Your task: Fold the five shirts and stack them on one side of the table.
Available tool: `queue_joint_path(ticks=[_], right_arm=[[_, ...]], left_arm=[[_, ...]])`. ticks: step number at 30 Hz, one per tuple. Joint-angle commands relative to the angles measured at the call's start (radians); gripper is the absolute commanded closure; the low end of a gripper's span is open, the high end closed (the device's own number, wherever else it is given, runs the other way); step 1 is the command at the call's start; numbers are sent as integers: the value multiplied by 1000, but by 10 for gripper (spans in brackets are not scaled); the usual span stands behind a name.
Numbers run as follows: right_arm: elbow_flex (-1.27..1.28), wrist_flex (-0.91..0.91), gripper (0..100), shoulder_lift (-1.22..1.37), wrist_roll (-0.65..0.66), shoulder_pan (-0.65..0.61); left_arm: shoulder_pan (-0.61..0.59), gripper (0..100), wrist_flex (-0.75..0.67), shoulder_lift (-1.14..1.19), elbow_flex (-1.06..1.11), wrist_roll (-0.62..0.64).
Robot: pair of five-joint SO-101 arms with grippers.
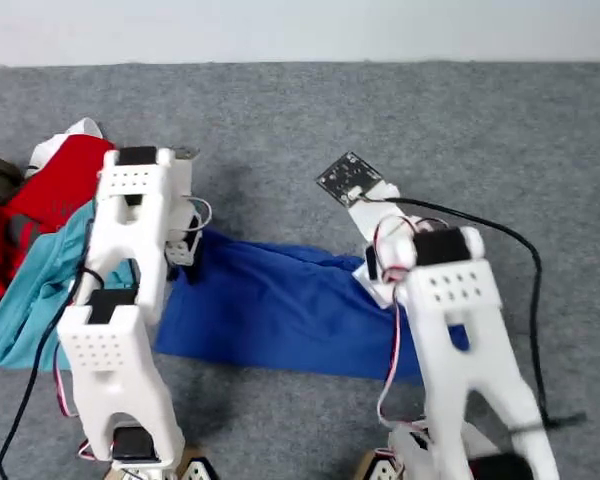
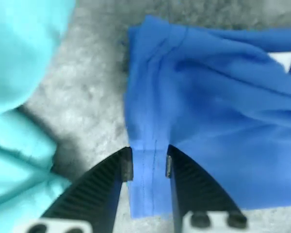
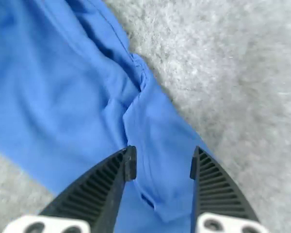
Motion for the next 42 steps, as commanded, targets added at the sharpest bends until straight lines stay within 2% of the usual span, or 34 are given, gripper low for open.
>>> queue_joint_path(ticks=[1,9,12,15,19,24,29,34,42], right_arm=[[-11,71,793,-134,15,-2],[-6,120,794,-185,6,-2],[-6,114,794,-185,6,-2],[-6,114,794,-185,6,-2],[-6,120,794,-191,6,19],[-6,119,794,-196,6,150],[-12,73,794,-196,-43,395],[-8,48,794,-196,-110,618],[-8,51,794,-196,-109,711]], left_arm=[[11,873,-40,51,1,-17],[-60,877,-34,203,-67,-18],[5,903,-14,239,-61,-18],[98,994,-2,272,-64,-17],[176,988,0,270,-64,-15],[206,989,38,229,-99,55],[230,989,66,32,-168,63],[388,989,66,-201,-171,57],[720,989,63,-264,-225,61]])
